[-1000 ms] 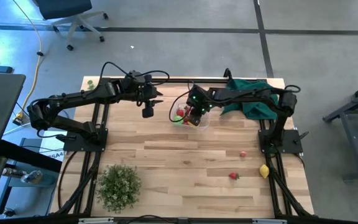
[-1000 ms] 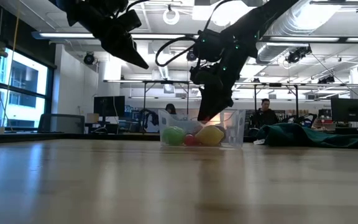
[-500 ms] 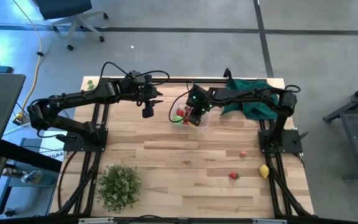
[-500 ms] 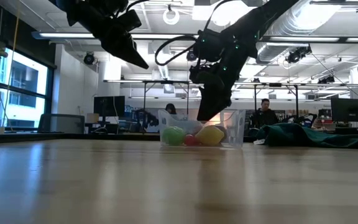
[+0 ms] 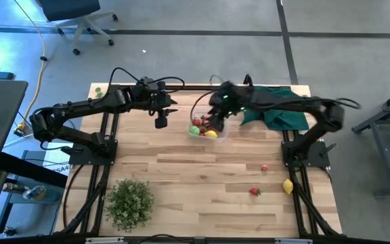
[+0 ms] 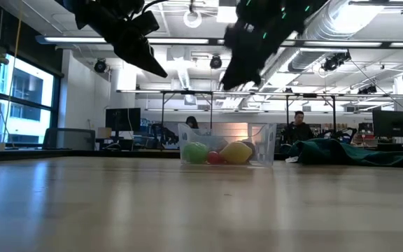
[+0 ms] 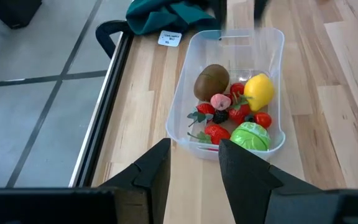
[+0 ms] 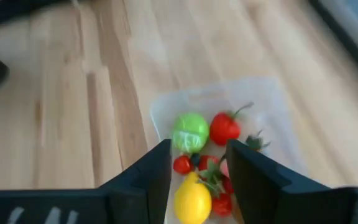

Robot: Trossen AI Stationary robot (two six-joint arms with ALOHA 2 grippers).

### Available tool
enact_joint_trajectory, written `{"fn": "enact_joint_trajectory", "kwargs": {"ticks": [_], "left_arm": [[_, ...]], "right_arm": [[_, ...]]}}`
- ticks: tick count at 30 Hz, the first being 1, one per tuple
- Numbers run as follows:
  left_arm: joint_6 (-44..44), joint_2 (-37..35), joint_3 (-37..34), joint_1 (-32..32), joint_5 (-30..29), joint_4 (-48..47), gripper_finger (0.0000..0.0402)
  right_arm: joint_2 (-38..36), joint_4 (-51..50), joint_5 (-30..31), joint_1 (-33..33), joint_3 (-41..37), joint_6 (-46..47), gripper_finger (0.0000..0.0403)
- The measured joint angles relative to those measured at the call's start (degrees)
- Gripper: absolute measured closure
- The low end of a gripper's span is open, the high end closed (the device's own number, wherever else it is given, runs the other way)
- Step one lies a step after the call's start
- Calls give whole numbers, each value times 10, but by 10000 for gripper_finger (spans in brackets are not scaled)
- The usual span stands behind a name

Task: Pick and placing Produce into tupperware
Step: Put the pink peach into the transparent bin

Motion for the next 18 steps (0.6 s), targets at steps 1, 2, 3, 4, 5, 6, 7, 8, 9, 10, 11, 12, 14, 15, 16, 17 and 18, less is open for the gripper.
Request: {"fn": "enact_joint_trajectory", "kwargs": {"ticks": [1, 2, 3, 4, 5, 6, 7, 8, 9, 10, 11, 12, 14, 15, 16, 17, 18], "left_arm": [[0, 0, 0, 0, 0, 0, 277], [0, 0, 0, 0, 0, 0, 277], [0, 0, 0, 0, 0, 0, 277], [0, 0, 0, 0, 0, 0, 277], [0, 0, 0, 0, 0, 0, 277], [0, 0, 0, 0, 0, 0, 277], [0, 0, 0, 0, 0, 0, 277], [0, 0, 0, 0, 0, 0, 277], [0, 0, 0, 0, 0, 0, 277], [0, 0, 0, 0, 0, 0, 277], [0, 0, 0, 0, 0, 0, 277], [0, 0, 0, 0, 0, 0, 277], [0, 0, 0, 0, 0, 0, 277], [0, 0, 0, 0, 0, 0, 277], [0, 0, 0, 0, 0, 0, 277], [0, 0, 0, 0, 0, 0, 277], [0, 0, 0, 0, 0, 0, 277]], "right_arm": [[-23, -7, 8, 0, 0, 0, 263], [-48, -15, 15, 0, 0, 0, 267], [-73, -26, 21, 0, 0, 1, 270], [-97, -39, 28, 0, 0, 4, 271], [-121, -52, 30, 0, 0, 12, 272], [-145, -72, 33, 0, 0, 18, 272], [-167, -94, 38, 0, 0, 27, 272], [-188, -121, 44, 0, 0, 34, 272], [-207, -150, 47, 2, 0, 42, 272], [-226, -181, 52, 5, 0, 51, 272], [-244, -213, 54, 9, 0, 59, 272], [-259, -249, 55, 13, 0, 66, 272], [-286, -325, 62, 29, 0, 91, 272], [-297, -360, 71, 39, -1, 108, 272], [-309, -387, 78, 51, -6, 132, 272], [-322, -413, 83, 64, -15, 157, 272], [-335, -437, 87, 76, -27, 186, 272]]}}
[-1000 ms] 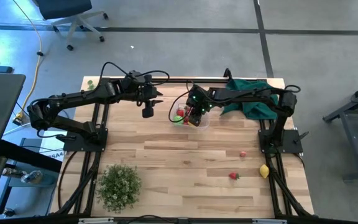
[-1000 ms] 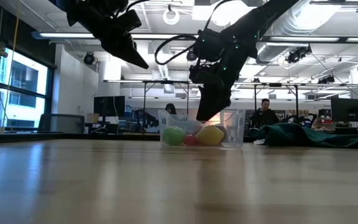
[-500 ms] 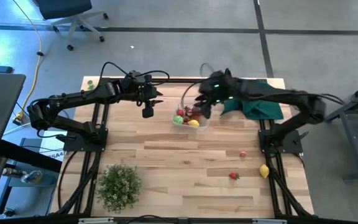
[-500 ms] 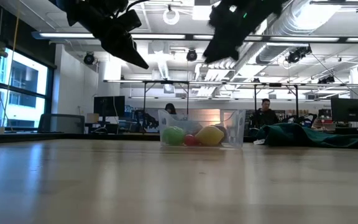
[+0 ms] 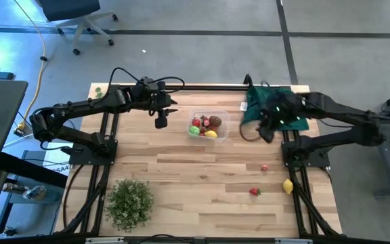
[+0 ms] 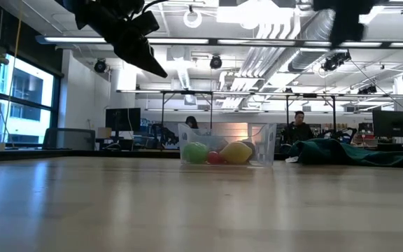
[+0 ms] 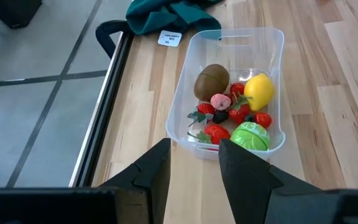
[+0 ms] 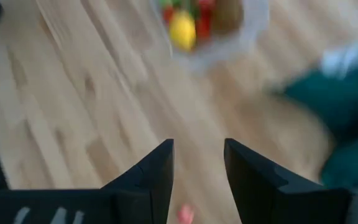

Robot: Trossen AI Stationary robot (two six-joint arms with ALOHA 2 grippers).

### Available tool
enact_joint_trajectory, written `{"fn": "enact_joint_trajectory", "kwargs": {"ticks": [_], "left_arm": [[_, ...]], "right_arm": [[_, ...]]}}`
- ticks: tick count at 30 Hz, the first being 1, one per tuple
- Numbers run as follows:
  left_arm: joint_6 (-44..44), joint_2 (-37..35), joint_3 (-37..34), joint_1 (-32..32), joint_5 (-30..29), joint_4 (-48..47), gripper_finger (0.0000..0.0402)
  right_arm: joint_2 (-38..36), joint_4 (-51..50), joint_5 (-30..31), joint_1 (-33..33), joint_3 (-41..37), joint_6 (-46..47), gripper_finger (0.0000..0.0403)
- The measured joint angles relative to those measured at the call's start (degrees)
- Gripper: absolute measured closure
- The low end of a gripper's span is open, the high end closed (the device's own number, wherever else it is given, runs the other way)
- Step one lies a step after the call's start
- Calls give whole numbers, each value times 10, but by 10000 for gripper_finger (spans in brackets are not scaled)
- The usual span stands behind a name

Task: Pick and placing Produce into tupperware
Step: Put the pink peach into the transparent bin

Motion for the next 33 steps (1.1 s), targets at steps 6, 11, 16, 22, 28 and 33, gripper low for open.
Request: {"fn": "enact_joint_trajectory", "kwargs": {"ticks": [6, 11, 16, 22, 28, 33], "left_arm": [[0, 0, 0, 0, 0, 0, 277], [0, 0, 0, 0, 0, 0, 277], [0, 0, 0, 0, 0, 0, 277], [0, 0, 0, 0, 0, 0, 277], [0, 0, 0, 0, 0, 0, 277], [0, 0, 0, 0, 0, 0, 277]], "right_arm": [[-81, -44, -19, 82, -117, 172, 272], [-108, -10, -77, 140, -233, 254, 272], [-105, 59, -118, 179, -321, 295, 272], [-105, 100, -101, 199, -354, 297, 272], [-104, 129, -71, 212, -380, 295, 263], [-95, 146, -57, 222, -391, 316, 222]]}}
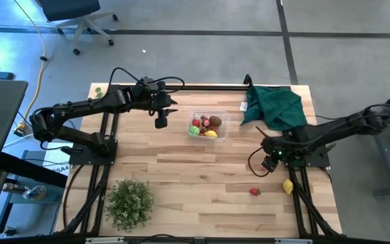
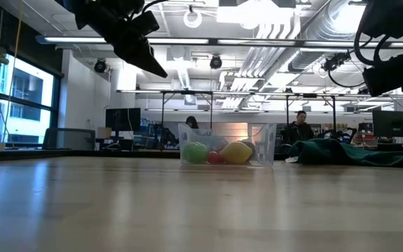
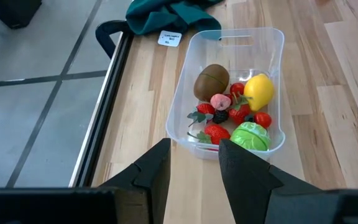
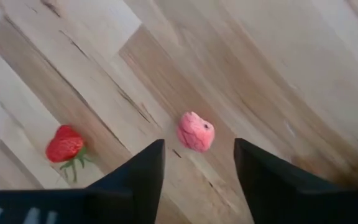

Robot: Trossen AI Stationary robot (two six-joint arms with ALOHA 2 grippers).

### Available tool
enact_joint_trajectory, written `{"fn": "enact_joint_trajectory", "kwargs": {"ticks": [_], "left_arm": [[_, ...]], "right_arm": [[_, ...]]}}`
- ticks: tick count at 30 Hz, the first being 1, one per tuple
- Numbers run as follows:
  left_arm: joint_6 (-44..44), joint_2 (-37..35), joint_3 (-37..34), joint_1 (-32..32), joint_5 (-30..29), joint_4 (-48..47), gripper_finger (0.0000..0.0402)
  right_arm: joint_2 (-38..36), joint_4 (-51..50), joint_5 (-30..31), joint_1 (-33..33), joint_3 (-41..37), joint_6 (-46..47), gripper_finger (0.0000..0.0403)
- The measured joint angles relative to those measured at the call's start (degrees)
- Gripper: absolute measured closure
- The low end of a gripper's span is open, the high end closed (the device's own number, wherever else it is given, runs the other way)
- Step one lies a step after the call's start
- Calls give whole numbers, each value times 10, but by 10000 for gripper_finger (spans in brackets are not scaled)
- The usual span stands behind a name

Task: Pick and placing Produce into tupperware
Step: Put the pink peach into the transparent bin

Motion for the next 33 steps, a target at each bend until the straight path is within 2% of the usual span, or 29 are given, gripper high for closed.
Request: {"fn": "enact_joint_trajectory", "kwargs": {"ticks": [8, 33], "left_arm": [[0, 0, 0, 0, 0, 0, 277], [0, 0, 0, 0, 0, 0, 277]], "right_arm": [[40, 28, 20, 22, -6, 27, 182], [204, 111, 23, 77, -6, 63, 180]]}}
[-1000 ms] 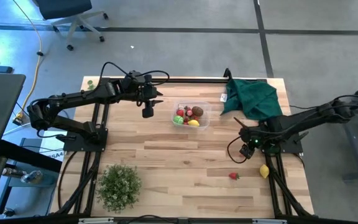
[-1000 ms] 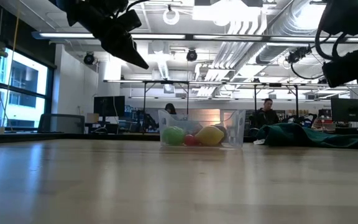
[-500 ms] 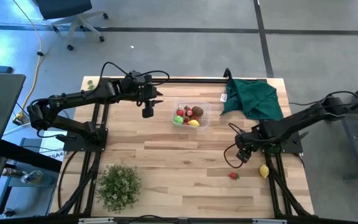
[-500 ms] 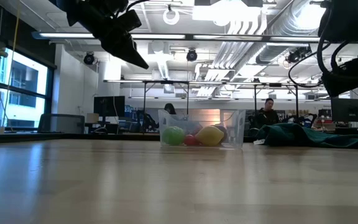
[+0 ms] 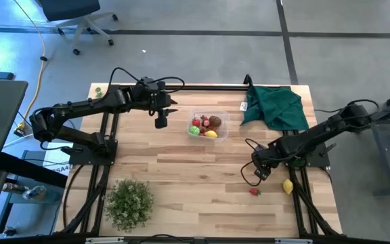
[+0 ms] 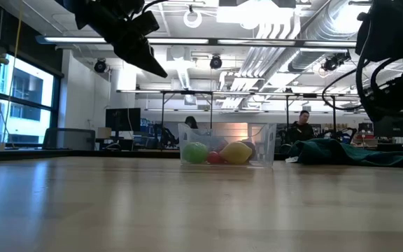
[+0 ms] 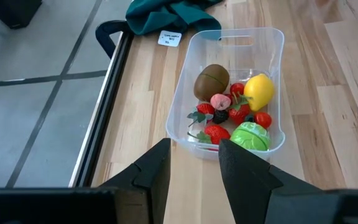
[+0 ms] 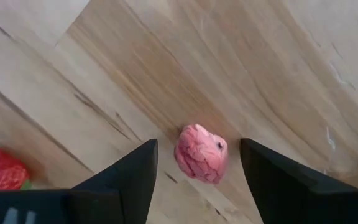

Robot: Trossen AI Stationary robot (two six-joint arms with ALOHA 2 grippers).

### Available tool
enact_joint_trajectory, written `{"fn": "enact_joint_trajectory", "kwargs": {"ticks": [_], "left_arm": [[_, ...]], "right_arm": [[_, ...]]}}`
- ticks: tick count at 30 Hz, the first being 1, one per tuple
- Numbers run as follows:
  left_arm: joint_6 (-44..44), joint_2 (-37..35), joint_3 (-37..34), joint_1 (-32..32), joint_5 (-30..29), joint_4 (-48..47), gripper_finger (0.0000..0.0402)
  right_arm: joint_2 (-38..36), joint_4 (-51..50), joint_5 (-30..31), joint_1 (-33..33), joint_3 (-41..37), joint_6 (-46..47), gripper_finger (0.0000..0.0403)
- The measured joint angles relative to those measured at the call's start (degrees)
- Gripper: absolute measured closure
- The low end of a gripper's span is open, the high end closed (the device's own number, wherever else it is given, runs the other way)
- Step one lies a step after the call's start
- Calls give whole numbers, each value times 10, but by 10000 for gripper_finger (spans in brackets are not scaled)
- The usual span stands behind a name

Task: Pick and placing Produce into tupperware
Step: Put the pink peach into the transparent bin

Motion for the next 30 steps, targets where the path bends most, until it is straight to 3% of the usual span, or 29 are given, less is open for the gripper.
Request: {"fn": "enact_joint_trajectory", "kwargs": {"ticks": [14, 30], "left_arm": [[0, 0, 0, 0, 0, 0, 277], [0, 0, 0, 0, 0, 0, 277]], "right_arm": [[24, 6, 5, 0, 3, 16, 185], [25, -10, 11, 0, 1, 19, 273]]}}
